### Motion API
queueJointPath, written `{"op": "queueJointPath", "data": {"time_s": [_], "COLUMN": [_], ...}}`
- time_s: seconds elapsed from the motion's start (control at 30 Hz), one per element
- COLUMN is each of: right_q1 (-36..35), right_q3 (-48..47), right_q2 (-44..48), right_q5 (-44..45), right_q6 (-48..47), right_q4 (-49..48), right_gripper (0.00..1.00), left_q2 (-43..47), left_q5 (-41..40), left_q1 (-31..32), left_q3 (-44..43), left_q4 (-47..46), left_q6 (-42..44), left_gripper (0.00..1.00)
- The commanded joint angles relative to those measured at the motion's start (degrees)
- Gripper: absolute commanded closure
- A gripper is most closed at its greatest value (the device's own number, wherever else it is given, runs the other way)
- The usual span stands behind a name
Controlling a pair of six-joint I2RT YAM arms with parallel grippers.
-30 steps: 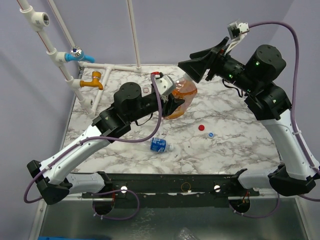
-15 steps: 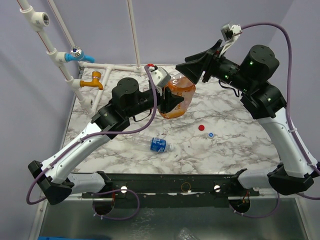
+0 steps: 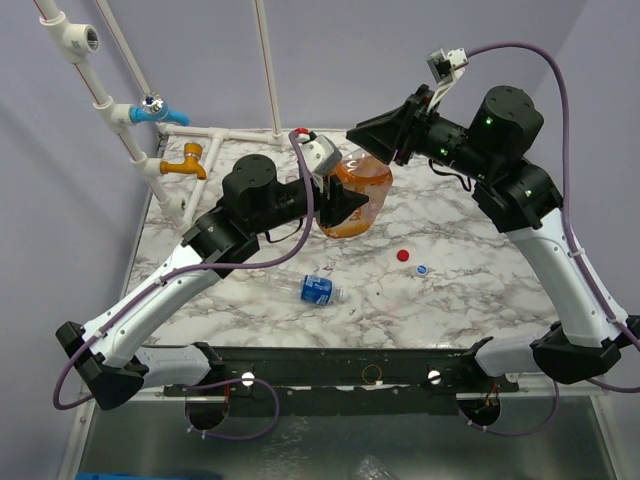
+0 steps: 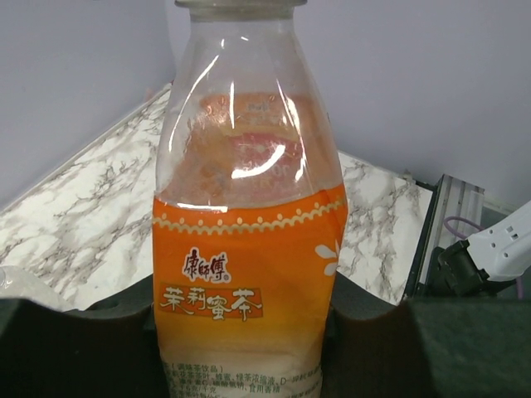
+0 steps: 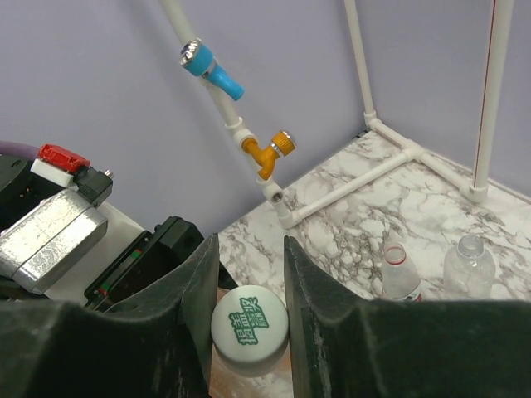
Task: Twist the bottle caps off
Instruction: Unscrew the bottle cap from the plastic bottle.
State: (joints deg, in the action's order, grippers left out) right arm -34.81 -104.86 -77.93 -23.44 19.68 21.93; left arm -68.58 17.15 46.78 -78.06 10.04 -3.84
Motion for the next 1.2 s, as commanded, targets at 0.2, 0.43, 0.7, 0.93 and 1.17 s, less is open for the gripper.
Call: {"op": "queueJointPath", "data": {"time_s": [0.2, 0.43, 0.7, 0.93, 1.17], "right_q1": [0.2, 0.2, 0.24, 0.26, 0.2], "right_q3": [0.74, 3.87, 10.51, 5.18, 0.18], "right_q2": [1.63, 2.14, 1.61, 2.78, 4.14], "right_q5": [-10.32, -36.32, -56.25, -42.67, -10.74], "right_q6": [1.32, 6.6, 28.44, 7.14, -1.07], "right_q4": [-5.83, -22.86, -56.21, -27.82, -12.16], "right_gripper": [0.99, 0.99, 0.99, 0.53, 0.0], "left_q2": [1.67, 2.22, 2.75, 3.22, 4.28], "left_q5": [6.62, 31.11, 46.08, 44.66, 26.05], "left_q1": [-1.49, -3.75, -3.88, -4.21, -5.27], "left_q3": [-2.72, -5.97, -6.67, -5.57, -2.67], "left_q4": [-3.73, -5.71, -7.11, -7.76, -6.06], "left_q6": [-2.51, -11.89, -17.76, -16.91, -9.67], "left_gripper": [0.79, 0.77, 0.74, 0.75, 0.76]}}
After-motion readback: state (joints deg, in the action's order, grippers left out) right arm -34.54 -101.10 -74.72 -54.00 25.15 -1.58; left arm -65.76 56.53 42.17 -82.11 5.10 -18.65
